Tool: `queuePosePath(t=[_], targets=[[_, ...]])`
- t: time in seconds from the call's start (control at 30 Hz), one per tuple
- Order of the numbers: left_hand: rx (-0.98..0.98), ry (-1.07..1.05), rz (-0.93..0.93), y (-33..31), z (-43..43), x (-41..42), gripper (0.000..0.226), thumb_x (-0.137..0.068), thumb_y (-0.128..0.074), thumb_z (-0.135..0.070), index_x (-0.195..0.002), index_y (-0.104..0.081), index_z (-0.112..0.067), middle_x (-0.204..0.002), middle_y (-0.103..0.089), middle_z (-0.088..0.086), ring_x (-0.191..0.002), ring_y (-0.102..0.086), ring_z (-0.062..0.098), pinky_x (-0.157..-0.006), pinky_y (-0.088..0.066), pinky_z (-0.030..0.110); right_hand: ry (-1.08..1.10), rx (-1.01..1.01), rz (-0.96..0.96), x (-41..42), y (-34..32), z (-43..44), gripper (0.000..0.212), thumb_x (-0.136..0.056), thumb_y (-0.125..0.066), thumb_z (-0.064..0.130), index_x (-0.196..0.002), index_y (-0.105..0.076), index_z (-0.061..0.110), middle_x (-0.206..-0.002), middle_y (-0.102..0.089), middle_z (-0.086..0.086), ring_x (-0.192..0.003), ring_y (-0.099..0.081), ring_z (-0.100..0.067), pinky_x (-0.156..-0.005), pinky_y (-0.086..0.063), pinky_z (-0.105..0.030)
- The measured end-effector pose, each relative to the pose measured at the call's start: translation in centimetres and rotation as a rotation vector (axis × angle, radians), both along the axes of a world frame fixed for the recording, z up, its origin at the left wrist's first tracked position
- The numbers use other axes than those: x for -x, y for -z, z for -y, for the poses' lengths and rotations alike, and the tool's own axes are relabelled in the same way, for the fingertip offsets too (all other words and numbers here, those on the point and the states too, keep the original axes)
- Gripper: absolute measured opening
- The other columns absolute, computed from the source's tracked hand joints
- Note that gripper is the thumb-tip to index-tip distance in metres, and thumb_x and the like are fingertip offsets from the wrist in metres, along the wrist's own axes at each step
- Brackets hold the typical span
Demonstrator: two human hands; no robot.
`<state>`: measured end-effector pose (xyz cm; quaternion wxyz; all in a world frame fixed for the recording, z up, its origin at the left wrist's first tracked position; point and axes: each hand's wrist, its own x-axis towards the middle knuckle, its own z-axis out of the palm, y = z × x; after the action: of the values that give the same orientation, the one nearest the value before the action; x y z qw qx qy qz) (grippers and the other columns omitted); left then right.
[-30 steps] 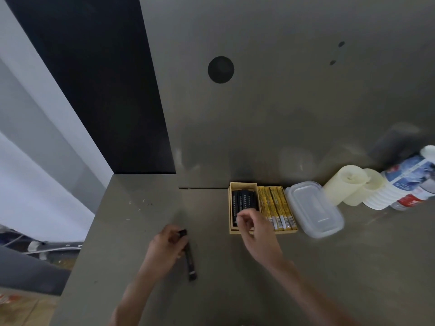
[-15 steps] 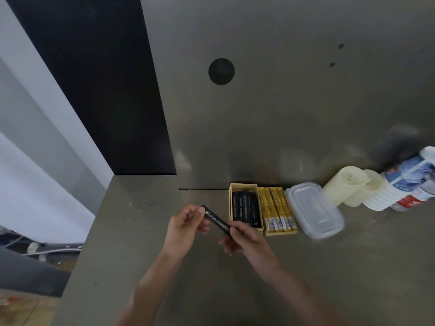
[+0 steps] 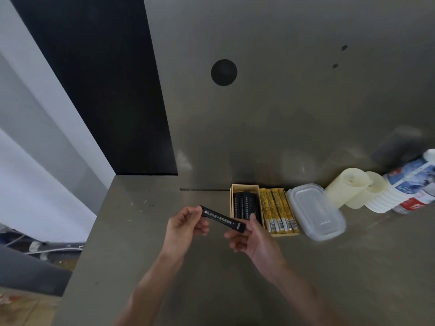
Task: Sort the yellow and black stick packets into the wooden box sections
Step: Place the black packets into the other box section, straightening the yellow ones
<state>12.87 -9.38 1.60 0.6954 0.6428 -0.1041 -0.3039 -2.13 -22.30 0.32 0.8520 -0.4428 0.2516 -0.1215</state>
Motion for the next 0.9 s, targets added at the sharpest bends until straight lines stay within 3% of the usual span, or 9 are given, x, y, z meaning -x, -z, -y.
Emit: queuePosePath(t=[0.13,0.37,0.5,0.9], targets=[[-0.020,0.030,0.018,0.1,0.1,0.2,0.013,-0.096,-0.060,-0.010,-0.086,-0.064,-0.002,-0.061,-0.068,0.004,-0.053,-0.064,0.014,-0.054,-0.057,0.023,0.017,0.189,-0.078,-0.1,0.0,-0.1,0.034,-0.094,-0.055,0.026,-0.114,-0.068,0.001,-0.095,-0.075,-0.022,-0.075,-0.065,-0.025,-0.068,-0.052,-0.032],[-0.087,0.096,0.077,0.5,0.4,0.4,0.014,-0.091,-0.069,-0.014,-0.088,-0.069,0.000,-0.068,-0.068,0.002,-0.062,-0.065,0.012,-0.059,-0.055,0.020,-0.078,0.270,-0.153,0.3,0.2,-0.1,0.028,-0.103,-0.048,0.018,-0.118,-0.066,0.003,-0.103,-0.076,-0.017,-0.080,-0.068,-0.023,-0.075,-0.053,-0.032],[-0.098,0.066,0.093,0.5,0.5,0.5,0.014,-0.091,-0.069,-0.015,-0.081,-0.068,-0.005,-0.068,-0.070,0.003,-0.061,-0.065,0.011,-0.060,-0.056,0.020,-0.120,0.282,-0.169,0.2,-0.1,0.0,0.027,-0.103,-0.047,0.017,-0.118,-0.066,0.003,-0.104,-0.077,-0.015,-0.080,-0.069,-0.020,-0.075,-0.053,-0.030],[-0.139,0.076,0.077,1.2,0.6,0.9,0.026,-0.088,-0.073,-0.020,-0.088,-0.071,0.005,-0.063,-0.069,0.000,-0.062,-0.066,0.010,-0.060,-0.055,0.022,-0.105,0.279,-0.167,0.0,0.2,-0.5,0.026,-0.101,-0.052,0.019,-0.117,-0.068,0.006,-0.104,-0.077,-0.014,-0.082,-0.069,-0.023,-0.076,-0.053,-0.031]])
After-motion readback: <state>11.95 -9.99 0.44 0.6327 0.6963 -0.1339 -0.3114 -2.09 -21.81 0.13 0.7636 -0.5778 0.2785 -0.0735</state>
